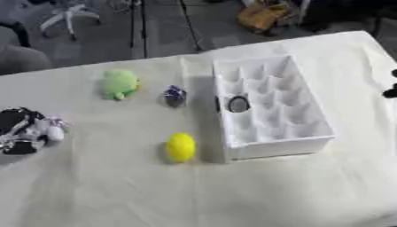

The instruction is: Pick up objects on the table and place them in the box.

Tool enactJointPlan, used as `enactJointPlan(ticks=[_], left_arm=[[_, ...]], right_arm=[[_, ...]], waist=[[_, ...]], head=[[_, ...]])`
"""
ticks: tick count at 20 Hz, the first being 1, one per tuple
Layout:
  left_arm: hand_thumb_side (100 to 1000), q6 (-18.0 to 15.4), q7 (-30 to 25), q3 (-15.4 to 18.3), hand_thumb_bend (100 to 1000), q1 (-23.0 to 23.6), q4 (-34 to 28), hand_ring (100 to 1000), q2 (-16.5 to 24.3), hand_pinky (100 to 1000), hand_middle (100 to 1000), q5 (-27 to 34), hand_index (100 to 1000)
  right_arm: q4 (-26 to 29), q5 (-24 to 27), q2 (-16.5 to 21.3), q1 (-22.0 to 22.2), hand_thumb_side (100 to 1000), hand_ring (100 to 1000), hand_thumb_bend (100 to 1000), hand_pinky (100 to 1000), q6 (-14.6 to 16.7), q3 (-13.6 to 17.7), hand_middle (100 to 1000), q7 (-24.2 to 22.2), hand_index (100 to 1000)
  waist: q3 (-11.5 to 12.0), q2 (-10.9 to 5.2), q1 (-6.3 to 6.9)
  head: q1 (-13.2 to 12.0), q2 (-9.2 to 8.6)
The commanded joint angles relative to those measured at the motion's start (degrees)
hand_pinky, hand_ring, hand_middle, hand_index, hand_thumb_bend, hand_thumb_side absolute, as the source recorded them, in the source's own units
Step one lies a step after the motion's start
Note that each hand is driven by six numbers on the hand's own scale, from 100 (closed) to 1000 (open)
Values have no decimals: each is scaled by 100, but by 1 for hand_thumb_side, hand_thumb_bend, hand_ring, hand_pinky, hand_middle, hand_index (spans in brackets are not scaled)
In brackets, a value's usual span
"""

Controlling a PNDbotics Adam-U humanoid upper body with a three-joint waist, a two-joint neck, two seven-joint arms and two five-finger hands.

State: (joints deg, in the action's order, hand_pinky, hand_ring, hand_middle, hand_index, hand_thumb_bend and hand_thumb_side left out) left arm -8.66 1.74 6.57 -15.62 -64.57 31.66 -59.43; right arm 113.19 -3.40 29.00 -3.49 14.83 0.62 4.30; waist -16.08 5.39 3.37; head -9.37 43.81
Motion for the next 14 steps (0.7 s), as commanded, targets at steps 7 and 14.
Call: enactJointPlan(ticks=[7,14], left_arm=[[283,-32,415,-269,100,-834,-1984,436,2,662,335,2498,391],[365,-321,-417,-1241,100,-2024,-1420,444,-599,690,366,3454,426]], right_arm=[[140,49,84,-60,743,610,352,765,19,-11,717,-34,908],[140,135,84,-146,749,612,346,765,100,-83,718,-98,907]], waist=[[-7,-71,-29],[-99,-100,-68]], head=[[-71,6],[-233,-9]])
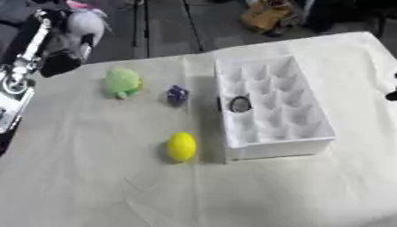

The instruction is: Pick up objects on the table and place them in the box.

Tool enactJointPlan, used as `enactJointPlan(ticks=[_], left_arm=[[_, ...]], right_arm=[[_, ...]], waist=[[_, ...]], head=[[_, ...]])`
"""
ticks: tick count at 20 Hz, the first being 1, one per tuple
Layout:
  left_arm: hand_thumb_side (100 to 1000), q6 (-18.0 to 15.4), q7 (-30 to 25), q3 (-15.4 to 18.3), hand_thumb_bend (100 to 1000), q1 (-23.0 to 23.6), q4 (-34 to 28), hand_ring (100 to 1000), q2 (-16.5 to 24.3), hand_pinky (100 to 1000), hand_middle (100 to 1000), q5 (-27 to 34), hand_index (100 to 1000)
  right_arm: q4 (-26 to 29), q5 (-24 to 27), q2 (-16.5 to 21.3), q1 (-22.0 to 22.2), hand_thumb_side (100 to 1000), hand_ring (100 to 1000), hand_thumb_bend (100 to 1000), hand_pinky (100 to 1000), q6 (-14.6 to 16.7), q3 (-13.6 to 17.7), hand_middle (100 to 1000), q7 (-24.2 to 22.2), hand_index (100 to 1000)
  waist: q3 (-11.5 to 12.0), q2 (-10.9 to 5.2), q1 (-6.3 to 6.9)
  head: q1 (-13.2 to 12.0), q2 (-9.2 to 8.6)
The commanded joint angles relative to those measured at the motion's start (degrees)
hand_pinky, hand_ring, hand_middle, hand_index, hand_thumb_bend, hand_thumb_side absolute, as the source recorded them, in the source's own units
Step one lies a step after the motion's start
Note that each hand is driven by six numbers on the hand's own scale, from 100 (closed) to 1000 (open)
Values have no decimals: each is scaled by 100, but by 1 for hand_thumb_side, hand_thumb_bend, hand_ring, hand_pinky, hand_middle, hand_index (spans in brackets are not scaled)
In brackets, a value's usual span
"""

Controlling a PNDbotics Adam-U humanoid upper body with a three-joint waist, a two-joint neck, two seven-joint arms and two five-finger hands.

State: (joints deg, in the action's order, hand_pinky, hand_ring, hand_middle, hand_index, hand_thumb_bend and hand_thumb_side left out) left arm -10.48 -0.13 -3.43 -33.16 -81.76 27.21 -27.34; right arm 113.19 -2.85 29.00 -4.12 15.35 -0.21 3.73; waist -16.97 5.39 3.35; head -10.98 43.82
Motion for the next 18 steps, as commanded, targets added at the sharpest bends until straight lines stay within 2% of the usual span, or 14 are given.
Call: enactJointPlan(ticks=[1,8,12,13,15,18], left_arm=[[375,-241,-319,-344,100,-419,572,446,-356,694,371,268,431],[430,-1114,-466,-548,100,-1070,2207,461,-1325,714,407,-11,467],[461,-1749,-268,-632,123,-1137,2392,460,-1698,714,411,-172,469],[451,-1966,-240,-674,195,-1155,2347,473,-1733,718,442,-150,498],[456,-2432,-254,-761,230,-1160,2183,480,-1755,722,453,-152,509],[456,-2789,-383,-830,240,-1178,2020,491,-1787,725,466,-300,520]], right_arm=[[140,96,85,-113,749,612,344,765,80,-16,718,-53,907],[140,214,106,-292,757,616,336,765,371,-114,717,-154,906],[140,255,115,-436,766,620,328,765,611,-165,720,-243,905],[140,276,115,-459,768,621,326,765,653,-176,721,-261,905],[140,321,117,-506,769,622,325,765,729,-201,722,-310,905],[140,365,123,-585,773,625,322,766,835,-229,723,-403,909]], waist=[[-43,-99,-71],[-239,-110,-63],[-370,-108,-67],[-384,-112,-64],[-402,-118,-55],[-429,-124,-56]], head=[[-103,-17],[-156,-61],[-88,-130],[-66,-140],[-32,-156],[-6,-170]])
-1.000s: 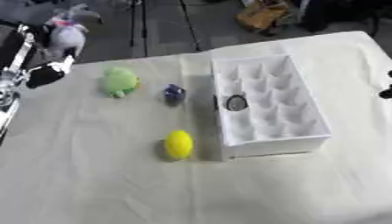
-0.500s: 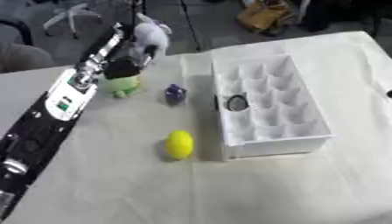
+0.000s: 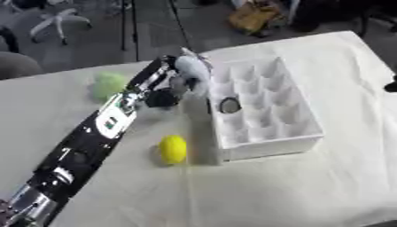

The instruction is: Pick up objects on the table and place them in the box.

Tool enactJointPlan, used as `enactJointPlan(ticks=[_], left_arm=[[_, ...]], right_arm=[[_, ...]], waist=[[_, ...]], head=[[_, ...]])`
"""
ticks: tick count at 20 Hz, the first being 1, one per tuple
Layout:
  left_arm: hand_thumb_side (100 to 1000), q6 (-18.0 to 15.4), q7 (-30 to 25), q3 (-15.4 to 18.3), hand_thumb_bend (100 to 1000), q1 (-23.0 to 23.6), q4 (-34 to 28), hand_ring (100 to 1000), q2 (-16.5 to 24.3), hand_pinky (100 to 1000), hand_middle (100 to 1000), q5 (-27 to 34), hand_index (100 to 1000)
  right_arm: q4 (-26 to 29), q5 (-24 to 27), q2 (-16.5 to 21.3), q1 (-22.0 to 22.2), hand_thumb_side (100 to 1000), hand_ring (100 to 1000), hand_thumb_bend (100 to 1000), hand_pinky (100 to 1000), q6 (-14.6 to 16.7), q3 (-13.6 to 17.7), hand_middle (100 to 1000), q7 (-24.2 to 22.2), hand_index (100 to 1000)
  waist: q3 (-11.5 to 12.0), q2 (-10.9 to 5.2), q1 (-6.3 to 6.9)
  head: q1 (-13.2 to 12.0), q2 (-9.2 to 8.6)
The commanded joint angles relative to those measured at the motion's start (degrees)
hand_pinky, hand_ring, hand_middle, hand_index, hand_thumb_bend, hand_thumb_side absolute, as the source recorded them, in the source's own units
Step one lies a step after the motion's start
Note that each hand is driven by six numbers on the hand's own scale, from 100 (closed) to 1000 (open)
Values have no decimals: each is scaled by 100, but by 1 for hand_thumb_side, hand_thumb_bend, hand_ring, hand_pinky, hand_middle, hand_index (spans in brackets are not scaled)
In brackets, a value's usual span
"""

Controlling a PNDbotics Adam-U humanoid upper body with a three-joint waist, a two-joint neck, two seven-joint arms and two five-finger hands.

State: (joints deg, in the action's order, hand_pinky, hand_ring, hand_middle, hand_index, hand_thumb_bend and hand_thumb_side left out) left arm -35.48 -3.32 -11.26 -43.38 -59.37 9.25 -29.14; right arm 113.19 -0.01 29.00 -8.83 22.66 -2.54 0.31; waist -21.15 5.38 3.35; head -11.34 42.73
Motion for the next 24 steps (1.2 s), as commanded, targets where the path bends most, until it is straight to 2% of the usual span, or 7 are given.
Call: enactJointPlan(ticks=[1,12,14,15,16,17,24], left_arm=[[466,-329,-104,-56,250,-157,-267,505,-1,730,480,-239,534],[530,-348,39,-111,374,-71,-435,533,-169,716,539,-2090,587],[576,-220,308,-63,609,-89,-443,587,-181,723,647,-2241,673],[632,-131,462,-58,838,-96,-447,675,-188,754,780,-2320,777],[632,20,629,-32,838,-109,-444,675,-195,754,780,-2415,777],[658,155,783,-27,966,-120,-442,741,-207,796,850,-2513,843],[774,836,1755,-10,1000,-137,-452,824,-305,875,917,-2860,915]], right_arm=[[140,98,125,-135,773,625,321,766,142,-6,724,-89,910],[140,183,116,-145,772,623,322,765,218,-36,723,-250,912],[140,184,117,-155,772,623,322,765,225,-33,723,-253,912],[140,184,118,-161,772,623,322,765,229,-36,724,-258,912],[140,183,116,-168,772,623,322,765,235,-38,724,-265,912],[140,183,114,-176,783,623,325,765,239,-40,724,-272,912],[140,202,102,-219,773,623,322,765,259,-34,724,-296,911]], waist=[[-19,-124,-59],[-79,-120,-68],[-99,-117,-70],[-111,-114,-70],[-134,-108,-71],[-155,-103,-72],[-277,-80,-73]], head=[[34,-65],[82,-93],[91,-104],[92,-111],[89,-122],[87,-129],[73,-160]])
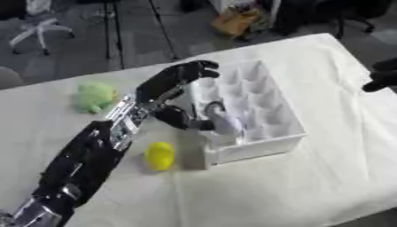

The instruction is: Pick up objects on the table and place them in the box.

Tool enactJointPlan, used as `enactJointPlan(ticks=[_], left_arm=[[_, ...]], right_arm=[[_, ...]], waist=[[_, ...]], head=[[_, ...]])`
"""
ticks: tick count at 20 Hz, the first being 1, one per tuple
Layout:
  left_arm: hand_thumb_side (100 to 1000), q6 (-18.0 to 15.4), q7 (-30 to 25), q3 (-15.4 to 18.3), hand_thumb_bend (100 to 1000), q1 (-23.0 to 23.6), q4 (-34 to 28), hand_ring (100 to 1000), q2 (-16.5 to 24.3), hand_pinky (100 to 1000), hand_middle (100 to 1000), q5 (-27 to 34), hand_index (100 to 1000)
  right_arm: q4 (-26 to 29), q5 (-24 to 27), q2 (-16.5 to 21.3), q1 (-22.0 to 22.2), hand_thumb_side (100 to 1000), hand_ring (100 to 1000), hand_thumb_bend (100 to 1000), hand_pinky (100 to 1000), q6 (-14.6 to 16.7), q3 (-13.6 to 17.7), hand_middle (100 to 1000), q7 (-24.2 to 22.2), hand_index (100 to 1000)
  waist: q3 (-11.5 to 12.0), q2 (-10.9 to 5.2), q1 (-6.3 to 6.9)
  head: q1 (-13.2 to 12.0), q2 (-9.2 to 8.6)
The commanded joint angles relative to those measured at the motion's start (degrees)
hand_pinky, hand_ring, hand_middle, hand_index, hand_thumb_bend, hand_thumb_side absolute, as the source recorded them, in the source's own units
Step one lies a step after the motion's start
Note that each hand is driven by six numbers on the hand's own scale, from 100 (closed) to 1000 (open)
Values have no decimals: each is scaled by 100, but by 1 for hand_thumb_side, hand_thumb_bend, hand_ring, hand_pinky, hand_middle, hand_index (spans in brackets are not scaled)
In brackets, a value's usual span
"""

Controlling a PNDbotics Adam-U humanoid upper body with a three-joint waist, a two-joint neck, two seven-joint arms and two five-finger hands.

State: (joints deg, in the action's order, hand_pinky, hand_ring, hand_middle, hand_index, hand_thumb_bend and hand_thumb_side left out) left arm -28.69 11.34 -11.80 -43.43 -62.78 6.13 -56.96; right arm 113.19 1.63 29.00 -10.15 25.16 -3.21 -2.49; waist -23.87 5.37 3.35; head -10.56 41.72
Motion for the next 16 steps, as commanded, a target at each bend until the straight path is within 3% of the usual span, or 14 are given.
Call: enactJointPlan(ticks=[1,4,5,6,7,8,10,11,12,13,14,15,16], left_arm=[[789,201,378,38,1000,-128,-105,841,4,893,926,-97,923],[781,294,657,73,1000,-91,-131,837,43,890,921,-57,912],[723,314,729,83,767,-76,-133,834,56,892,920,-20,909],[796,372,787,132,961,-31,-100,834,77,902,919,74,905],[796,406,822,161,961,-3,-75,834,100,902,919,183,905],[800,451,842,228,872,80,-50,836,113,928,915,372,902],[815,484,805,355,787,243,-122,827,188,931,901,841,885],[815,473,744,412,787,326,-230,827,254,931,901,1116,885],[783,450,717,493,774,413,-412,781,349,903,841,1395,850],[783,431,708,580,774,524,-675,781,467,903,841,1707,850],[749,432,726,698,730,672,-1002,705,607,853,754,2070,795],[749,469,711,780,730,805,-1316,705,734,853,754,2419,795],[726,530,690,878,693,955,-1613,644,874,820,681,2751,758]], right_arm=[[140,40,101,-87,773,623,322,765,7,34,724,-17,911],[140,44,99,-83,772,623,323,765,5,41,724,-7,911],[140,43,100,-80,772,623,322,765,4,42,724,-1,911],[140,36,98,-71,772,623,323,765,0,42,724,2,912],[140,25,95,-65,772,623,323,765,-2,42,724,3,912],[140,13,86,-60,772,623,322,765,-4,51,724,14,912],[140,-15,82,-30,771,622,323,764,-15,79,724,45,912],[140,-35,85,-10,771,622,323,764,-23,95,724,64,912],[140,-58,90,17,770,621,324,764,-35,110,724,84,912],[140,-87,95,45,770,621,324,764,-46,125,724,104,912],[140,-119,100,74,769,620,325,764,-62,141,723,124,912],[140,-149,103,92,769,620,325,764,-73,150,723,143,912],[140,-176,105,114,768,620,325,764,-87,163,723,165,912]], waist=[[-8,-80,-72],[3,-84,-69],[8,-84,-69],[28,-78,-67],[40,-75,-66],[59,-66,-66],[104,-57,-61],[125,-57,-57],[164,-58,-46],[199,-59,-35],[243,-58,-26],[265,-58,-20],[290,-58,-10]], head=[[-3,-61],[6,-67],[4,-69],[1,-72],[-3,-73],[3,-84],[29,-80],[39,-69],[55,-56],[74,-48],[115,-37],[137,-33],[169,-29]])
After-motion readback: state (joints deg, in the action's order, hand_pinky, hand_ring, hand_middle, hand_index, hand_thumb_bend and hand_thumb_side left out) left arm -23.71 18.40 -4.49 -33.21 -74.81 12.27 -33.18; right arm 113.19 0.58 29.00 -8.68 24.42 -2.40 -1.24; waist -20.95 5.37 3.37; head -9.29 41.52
